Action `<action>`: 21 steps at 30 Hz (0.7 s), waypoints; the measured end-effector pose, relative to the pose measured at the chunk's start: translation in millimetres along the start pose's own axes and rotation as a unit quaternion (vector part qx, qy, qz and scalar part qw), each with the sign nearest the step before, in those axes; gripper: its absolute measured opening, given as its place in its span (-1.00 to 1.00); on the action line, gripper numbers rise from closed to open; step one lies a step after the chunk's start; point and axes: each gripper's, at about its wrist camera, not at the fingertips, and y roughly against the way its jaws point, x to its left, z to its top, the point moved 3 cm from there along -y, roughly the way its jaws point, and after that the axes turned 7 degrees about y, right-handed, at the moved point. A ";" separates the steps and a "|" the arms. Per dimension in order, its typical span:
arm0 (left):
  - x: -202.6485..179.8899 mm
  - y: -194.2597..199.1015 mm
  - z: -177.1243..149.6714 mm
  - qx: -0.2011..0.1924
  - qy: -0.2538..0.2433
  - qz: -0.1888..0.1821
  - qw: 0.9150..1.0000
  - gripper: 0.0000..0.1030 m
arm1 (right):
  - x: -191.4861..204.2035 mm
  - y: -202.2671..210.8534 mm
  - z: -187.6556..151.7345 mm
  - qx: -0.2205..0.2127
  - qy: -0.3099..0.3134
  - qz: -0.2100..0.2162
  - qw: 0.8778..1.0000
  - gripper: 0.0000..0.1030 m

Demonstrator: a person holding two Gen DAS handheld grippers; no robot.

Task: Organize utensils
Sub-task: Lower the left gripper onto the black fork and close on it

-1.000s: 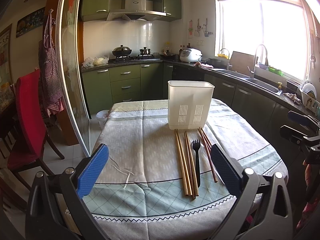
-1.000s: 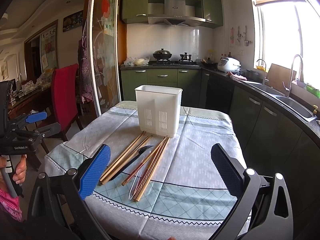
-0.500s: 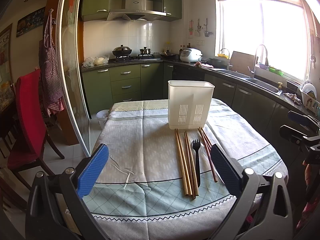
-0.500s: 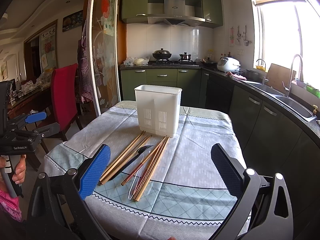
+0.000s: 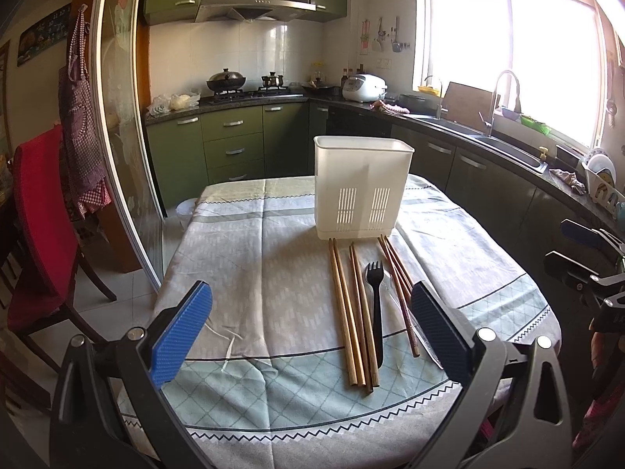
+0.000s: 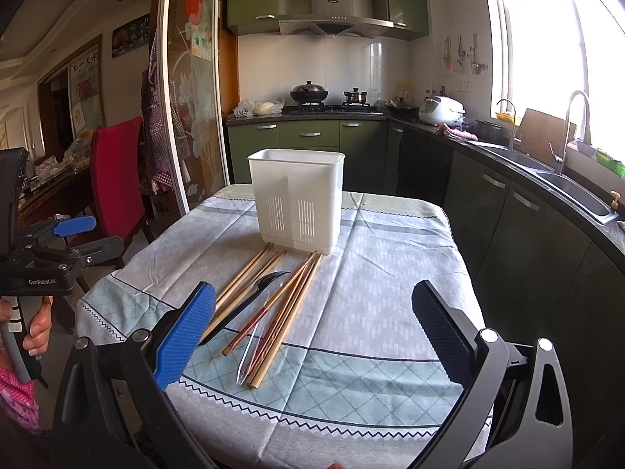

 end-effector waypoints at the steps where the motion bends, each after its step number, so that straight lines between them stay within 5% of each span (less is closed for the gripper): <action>1: -2.9 -7.8 3.2 0.016 0.002 -0.004 1.000 0.89 | -3.9 -2.4 -0.5 0.005 -0.004 -0.003 1.000 0.93; 9: -41.4 -92.6 13.2 0.159 -0.011 -0.035 0.987 0.89 | -42.7 -22.8 -10.7 0.056 -0.057 -0.016 0.997 0.93; 18: -72.3 -174.7 -0.9 0.296 -0.013 -0.056 0.953 0.88 | -71.3 -38.4 -24.2 0.086 -0.092 -0.011 0.992 0.93; 21: -73.7 -187.8 -3.7 0.316 -0.016 -0.051 0.947 0.68 | -74.7 -40.5 -25.6 0.088 -0.093 -0.012 0.992 0.93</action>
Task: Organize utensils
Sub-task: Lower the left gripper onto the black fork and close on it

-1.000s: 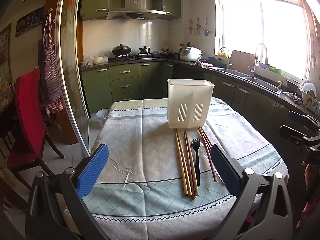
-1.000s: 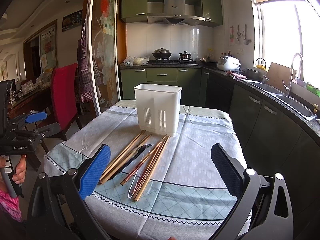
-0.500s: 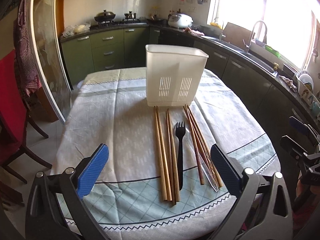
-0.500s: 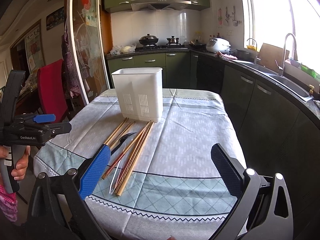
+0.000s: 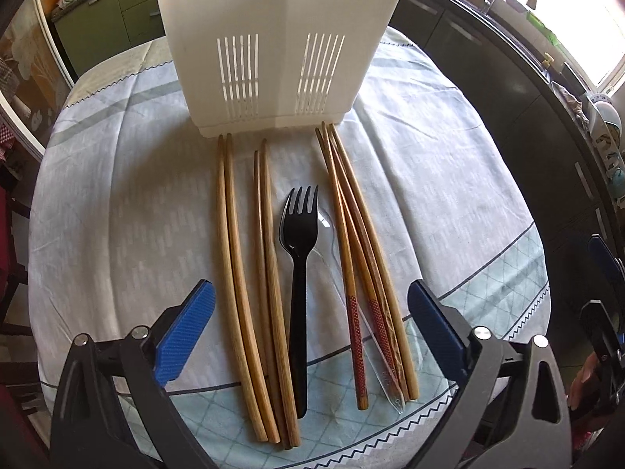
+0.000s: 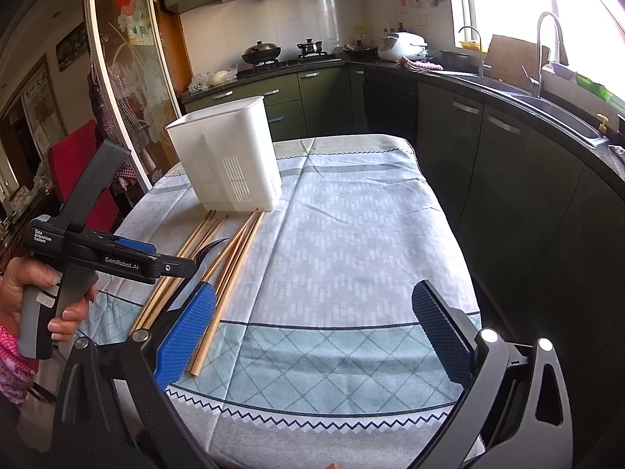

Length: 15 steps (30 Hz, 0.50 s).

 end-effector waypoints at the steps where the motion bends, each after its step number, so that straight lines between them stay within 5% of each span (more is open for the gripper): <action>1: -0.7 -2.4 1.5 0.005 -0.001 0.003 1.000 0.45 | -0.7 -0.9 0.0 0.001 -0.001 0.001 1.000 0.93; 9: -2.3 -26.1 8.1 0.050 0.000 0.006 0.999 -0.53 | 3.1 -15.9 4.8 0.016 0.003 0.006 1.000 0.93; 15: -5.8 -37.4 8.7 0.058 -0.005 0.014 0.998 -0.72 | 6.5 -27.9 10.7 0.019 0.005 0.009 1.000 0.93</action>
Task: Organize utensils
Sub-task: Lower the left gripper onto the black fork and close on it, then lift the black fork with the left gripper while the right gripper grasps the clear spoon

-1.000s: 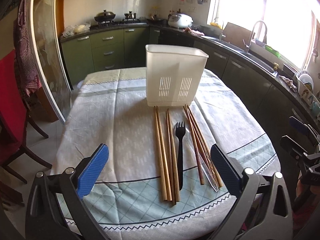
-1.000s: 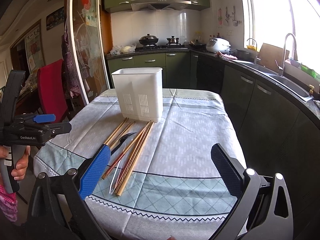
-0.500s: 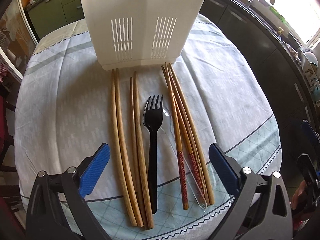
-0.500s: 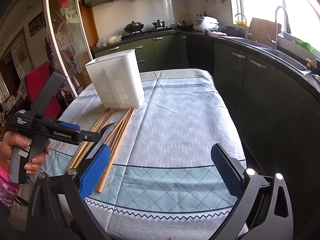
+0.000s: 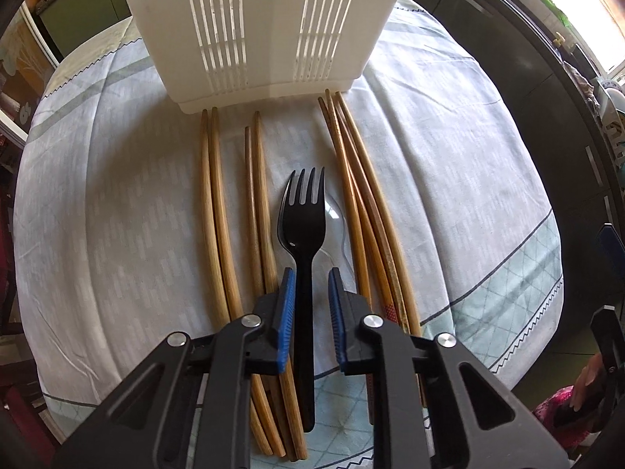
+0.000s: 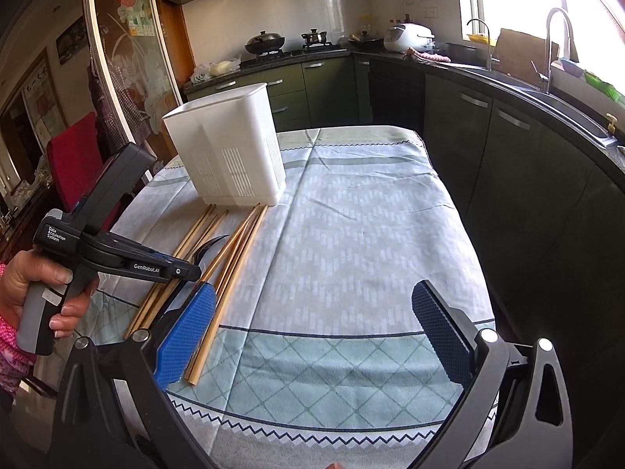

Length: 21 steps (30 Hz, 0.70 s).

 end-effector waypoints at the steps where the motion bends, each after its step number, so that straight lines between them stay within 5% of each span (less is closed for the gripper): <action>1: 1.2 -1.3 0.8 0.002 0.000 0.001 1.000 -0.77 | 0.5 -2.6 1.4 0.003 -0.001 0.003 1.000 0.93; 21: 20.0 28.0 4.5 -0.039 0.007 -0.035 0.999 -0.84 | 18.2 -44.8 46.2 0.100 -0.014 0.132 0.986 0.93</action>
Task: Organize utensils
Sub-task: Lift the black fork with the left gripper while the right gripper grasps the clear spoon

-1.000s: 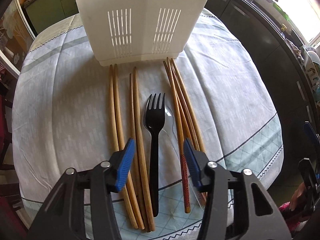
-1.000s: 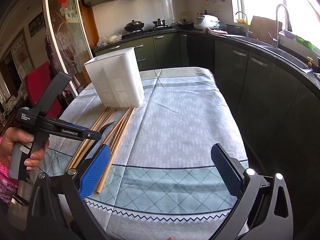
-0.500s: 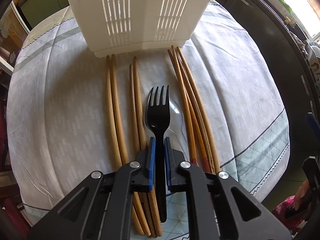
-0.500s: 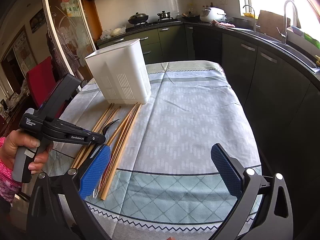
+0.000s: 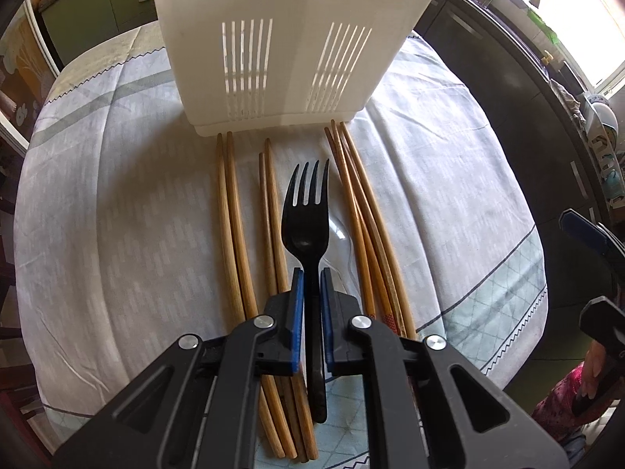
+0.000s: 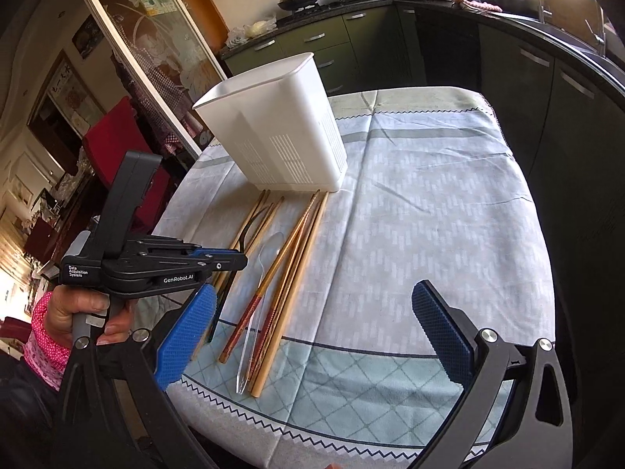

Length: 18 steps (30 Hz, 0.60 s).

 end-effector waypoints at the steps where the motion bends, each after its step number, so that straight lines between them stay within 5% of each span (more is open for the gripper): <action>1: 1.3 4.9 0.4 -0.005 0.000 -0.002 1.000 -0.84 | 2.9 -3.7 2.5 0.010 0.002 0.005 1.000 0.93; 9: 16.5 31.5 -3.1 -0.025 -0.006 -0.013 1.000 -0.84 | 34.1 -37.1 19.9 0.061 0.042 0.010 0.997 0.83; 18: 37.2 84.8 -13.8 -0.080 -0.001 -0.044 0.996 -0.89 | 55.1 -65.7 32.3 0.090 0.053 0.013 0.994 0.41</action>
